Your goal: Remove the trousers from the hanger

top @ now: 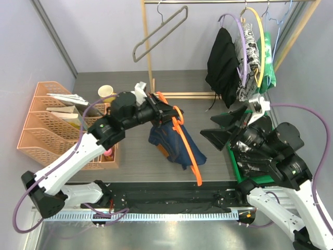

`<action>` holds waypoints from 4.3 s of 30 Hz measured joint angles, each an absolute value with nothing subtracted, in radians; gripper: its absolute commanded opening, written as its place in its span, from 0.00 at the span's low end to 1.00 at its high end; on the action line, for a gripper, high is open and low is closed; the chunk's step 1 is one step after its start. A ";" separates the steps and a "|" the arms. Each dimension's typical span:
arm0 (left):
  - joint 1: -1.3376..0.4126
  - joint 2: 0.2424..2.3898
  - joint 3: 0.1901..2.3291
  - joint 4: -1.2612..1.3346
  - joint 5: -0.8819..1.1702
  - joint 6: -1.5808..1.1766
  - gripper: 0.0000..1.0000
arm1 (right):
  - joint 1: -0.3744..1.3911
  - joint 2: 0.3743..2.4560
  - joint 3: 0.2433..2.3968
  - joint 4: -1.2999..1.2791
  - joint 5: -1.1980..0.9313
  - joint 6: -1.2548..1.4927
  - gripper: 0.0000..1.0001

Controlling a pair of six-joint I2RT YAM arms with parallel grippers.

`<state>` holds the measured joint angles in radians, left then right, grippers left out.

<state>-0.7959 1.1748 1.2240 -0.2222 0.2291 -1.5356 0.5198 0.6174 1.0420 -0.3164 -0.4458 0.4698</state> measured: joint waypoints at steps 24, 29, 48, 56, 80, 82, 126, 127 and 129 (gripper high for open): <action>-0.396 1.122 1.606 -0.450 0.456 -1.700 0.00 | 0.523 0.674 0.784 0.199 -0.767 0.019 0.95; -0.389 1.153 1.640 -0.453 0.456 -1.714 0.00 | 0.552 0.741 0.783 0.345 -0.798 0.037 0.93; -0.380 1.154 1.639 -0.447 0.464 -1.736 0.00 | 0.709 0.894 0.849 0.428 -0.748 0.036 0.78; -0.377 1.149 1.617 -0.423 0.472 -1.750 0.00 | 0.731 0.910 0.862 0.439 -0.668 0.027 0.65; -0.371 1.098 1.539 -0.393 0.480 -1.749 0.00 | 0.768 0.969 0.940 0.427 -0.568 0.053 0.01; -0.371 1.094 1.526 -0.386 0.485 -1.751 0.00 | 0.776 0.967 0.938 0.439 -0.532 0.083 0.01; -0.372 1.139 1.552 -0.262 0.603 -1.807 0.00 | 0.924 0.925 0.916 0.204 -0.293 -0.094 0.09; -0.371 1.139 1.552 -0.261 0.603 -1.807 0.00 | 0.925 0.926 0.916 0.210 -0.285 -0.093 0.03; -0.371 1.139 1.552 -0.258 0.603 -1.806 0.00 | 0.928 0.930 0.916 0.226 -0.261 -0.081 0.01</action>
<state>-0.3714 1.1393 1.5520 -0.2577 0.6025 -1.8061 0.9283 0.9298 0.9165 0.2260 -0.2607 -0.0811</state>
